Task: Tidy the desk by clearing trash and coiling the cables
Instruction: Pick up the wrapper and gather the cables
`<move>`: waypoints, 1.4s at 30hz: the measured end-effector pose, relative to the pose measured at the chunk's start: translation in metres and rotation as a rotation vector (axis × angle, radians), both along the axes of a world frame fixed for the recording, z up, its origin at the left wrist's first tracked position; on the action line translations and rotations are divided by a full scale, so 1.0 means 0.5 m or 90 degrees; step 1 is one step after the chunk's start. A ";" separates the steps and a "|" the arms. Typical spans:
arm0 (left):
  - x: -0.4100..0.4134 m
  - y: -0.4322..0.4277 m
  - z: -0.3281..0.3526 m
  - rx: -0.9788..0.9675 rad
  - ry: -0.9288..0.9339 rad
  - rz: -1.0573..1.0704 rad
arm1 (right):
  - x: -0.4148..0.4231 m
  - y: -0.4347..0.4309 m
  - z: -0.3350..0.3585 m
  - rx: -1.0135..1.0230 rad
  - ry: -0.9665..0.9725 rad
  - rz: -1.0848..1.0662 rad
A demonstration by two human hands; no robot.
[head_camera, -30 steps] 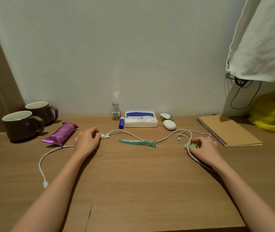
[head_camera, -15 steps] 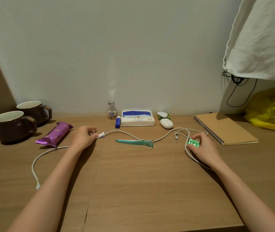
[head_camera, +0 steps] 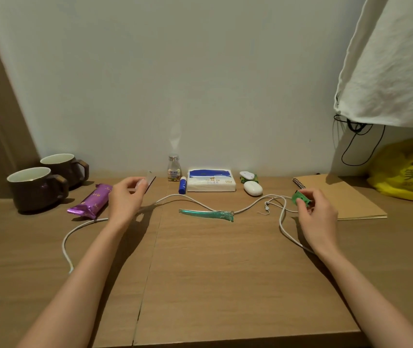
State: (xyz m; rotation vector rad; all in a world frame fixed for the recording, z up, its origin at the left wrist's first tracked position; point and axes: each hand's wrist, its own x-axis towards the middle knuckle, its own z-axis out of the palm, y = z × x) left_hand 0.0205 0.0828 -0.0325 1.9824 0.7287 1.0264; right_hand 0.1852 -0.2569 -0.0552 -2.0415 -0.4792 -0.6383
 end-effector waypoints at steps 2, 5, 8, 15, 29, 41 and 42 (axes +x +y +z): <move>-0.027 -0.022 0.025 -0.004 -0.031 -0.032 | -0.022 0.004 0.014 0.025 -0.019 0.030; -0.088 -0.058 0.065 -0.016 -0.054 -0.084 | -0.073 0.022 0.041 0.069 -0.003 0.095; -0.162 -0.096 0.099 -0.017 -0.070 -0.115 | -0.142 0.052 0.075 0.127 0.031 0.185; -0.354 -0.159 0.098 -0.056 -0.057 -0.120 | -0.347 0.120 0.114 0.140 0.126 0.465; -0.728 -0.152 -0.094 -0.215 0.121 -0.095 | -0.652 0.255 -0.093 -0.171 0.428 0.912; -0.770 -0.046 -0.510 -0.522 0.385 -0.018 | -0.715 0.411 -0.472 -0.428 0.688 0.678; -0.765 -0.040 -0.534 -0.528 0.403 -0.007 | -0.718 0.420 -0.494 -0.443 0.699 0.664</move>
